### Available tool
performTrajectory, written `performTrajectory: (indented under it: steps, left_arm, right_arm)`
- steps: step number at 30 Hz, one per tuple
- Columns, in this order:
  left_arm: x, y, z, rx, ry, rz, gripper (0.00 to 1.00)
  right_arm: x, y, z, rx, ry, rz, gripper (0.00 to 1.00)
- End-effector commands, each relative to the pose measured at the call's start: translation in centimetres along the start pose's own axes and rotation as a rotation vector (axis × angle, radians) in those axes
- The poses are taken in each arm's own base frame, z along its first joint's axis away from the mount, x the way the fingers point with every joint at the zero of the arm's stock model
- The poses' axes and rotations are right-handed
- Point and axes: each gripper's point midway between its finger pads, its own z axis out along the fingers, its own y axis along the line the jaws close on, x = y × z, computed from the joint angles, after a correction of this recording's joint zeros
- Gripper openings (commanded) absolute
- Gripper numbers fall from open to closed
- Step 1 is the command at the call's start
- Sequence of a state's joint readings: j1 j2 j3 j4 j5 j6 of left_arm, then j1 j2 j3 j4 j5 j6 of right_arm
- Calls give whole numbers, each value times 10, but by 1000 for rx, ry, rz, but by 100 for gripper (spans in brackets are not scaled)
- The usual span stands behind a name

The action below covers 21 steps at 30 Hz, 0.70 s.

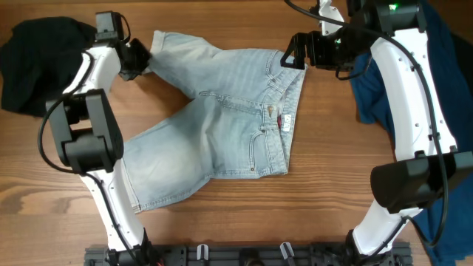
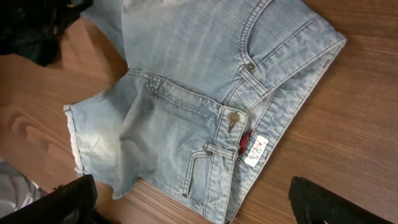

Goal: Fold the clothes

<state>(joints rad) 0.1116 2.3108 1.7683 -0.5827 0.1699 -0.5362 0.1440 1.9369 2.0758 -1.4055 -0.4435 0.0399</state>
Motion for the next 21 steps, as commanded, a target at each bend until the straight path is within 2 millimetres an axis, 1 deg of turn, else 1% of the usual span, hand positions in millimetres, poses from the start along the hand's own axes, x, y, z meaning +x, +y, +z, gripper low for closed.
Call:
performTrajectory:
  steps: [1,3,5,6,9,11,12,14,15,16,18,20,21]
  left_arm:
    - [-8,-8,-24,-11,-48,12,64]
    - [4,-17,-23,26,4,27,92]
    - [18,-25,-23,39,44,40,96]
    - [25,-31,-23,41,61,52,98]
    - [38,-49,-30,54,71,87,99]
    - [44,-67,-41,79,61,123,98]
    - [48,-78,-49,95,53,142,96]
    - [54,-94,-66,119,43,170,93]
    - [57,-99,-75,124,40,179,93]
    - [58,-100,-82,117,34,184,96]
    - [58,-97,-95,86,18,183,99]
    - [59,-95,-104,81,19,182,99]
    - [60,-93,-107,75,24,178,99]
  right_arm:
    - [-3,-9,1,46,-12,-12,100]
    - [-3,-14,8,44,6,-3,100]
    - [-2,-17,20,26,40,15,100]
    - [0,-21,29,23,65,27,100]
    - [6,-32,52,23,131,57,100]
    - [11,-40,69,22,185,83,100]
    - [18,-44,78,23,228,104,100]
    - [34,-49,88,26,312,142,87]
    - [40,-51,90,28,336,152,86]
    - [46,-53,93,30,357,162,87]
    - [56,-56,97,31,382,179,100]
    - [66,-60,104,23,414,198,100]
    - [72,-59,110,-1,430,202,100]
